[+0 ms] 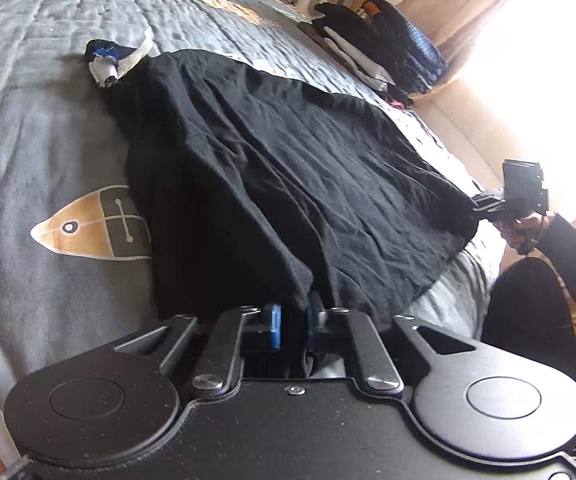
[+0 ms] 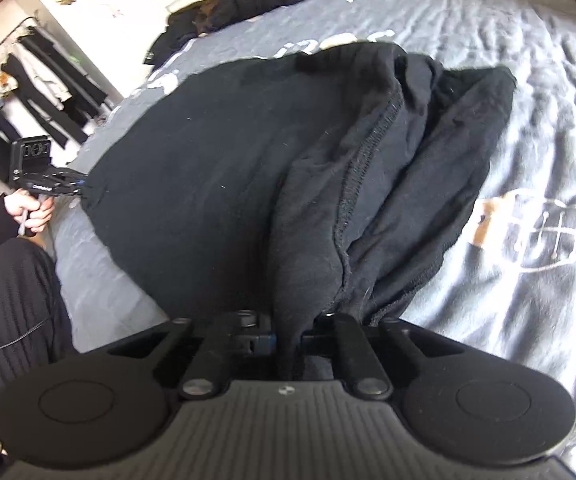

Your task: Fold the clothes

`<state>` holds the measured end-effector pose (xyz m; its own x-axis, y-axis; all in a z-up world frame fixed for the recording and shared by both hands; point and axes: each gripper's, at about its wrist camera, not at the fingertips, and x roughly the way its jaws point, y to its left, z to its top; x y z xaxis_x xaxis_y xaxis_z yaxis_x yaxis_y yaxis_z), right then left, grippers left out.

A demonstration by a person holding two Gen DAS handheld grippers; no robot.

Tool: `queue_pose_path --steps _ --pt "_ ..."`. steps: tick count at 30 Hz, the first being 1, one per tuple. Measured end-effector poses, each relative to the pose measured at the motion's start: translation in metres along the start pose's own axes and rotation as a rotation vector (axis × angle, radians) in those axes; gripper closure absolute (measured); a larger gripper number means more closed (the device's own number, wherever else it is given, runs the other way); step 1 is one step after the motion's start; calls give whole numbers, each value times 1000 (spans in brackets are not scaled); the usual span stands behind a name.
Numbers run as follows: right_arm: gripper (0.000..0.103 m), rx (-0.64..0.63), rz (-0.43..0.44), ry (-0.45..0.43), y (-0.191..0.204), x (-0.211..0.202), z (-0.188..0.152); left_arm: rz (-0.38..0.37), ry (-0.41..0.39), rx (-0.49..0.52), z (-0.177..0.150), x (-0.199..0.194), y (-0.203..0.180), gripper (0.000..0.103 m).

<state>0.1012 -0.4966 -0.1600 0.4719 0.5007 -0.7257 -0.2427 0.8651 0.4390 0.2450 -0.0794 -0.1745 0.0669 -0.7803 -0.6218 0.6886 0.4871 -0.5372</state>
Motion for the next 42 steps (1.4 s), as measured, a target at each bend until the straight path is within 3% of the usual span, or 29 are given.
queue_pose_path --steps 6,9,15,19,21,23,25,26,28,29,32,35,39,42 --pt "98 -57 75 -24 8 -23 7 -53 -24 1 3 -20 -1 99" --pt "99 -80 115 -1 12 -28 5 -51 20 10 0 -13 -1 99" --pt "96 -64 60 105 7 -9 -8 6 37 8 -2 -2 6 97" --pt "91 -44 48 81 7 -12 -8 10 9 17 6 0 5 93" --pt "85 -32 33 54 7 -18 -5 14 1 20 11 5 5 89" --pt "79 -17 38 38 9 -19 -3 20 -2 5 14 10 5 67" --pt "67 -6 42 41 9 -15 -3 47 1 -5 16 18 3 51" --pt "65 -3 35 53 9 -11 -3 54 4 -1 16 21 3 49" --pt "63 -4 19 76 9 -3 -2 47 8 7 15 27 3 51" --pt "63 -3 13 81 9 0 -2 31 8 0 15 29 4 66" --pt "63 7 4 83 7 1 -2 3 8 -5 13 25 5 81" --pt "62 -11 -32 128 7 -4 -4 24 22 -19 9 13 9 83" --pt "51 26 -62 163 -4 -23 -6 53 40 -38 4 -2 15 82" --pt "50 34 -78 151 -4 -42 -4 91 11 -33 2 -23 13 75"
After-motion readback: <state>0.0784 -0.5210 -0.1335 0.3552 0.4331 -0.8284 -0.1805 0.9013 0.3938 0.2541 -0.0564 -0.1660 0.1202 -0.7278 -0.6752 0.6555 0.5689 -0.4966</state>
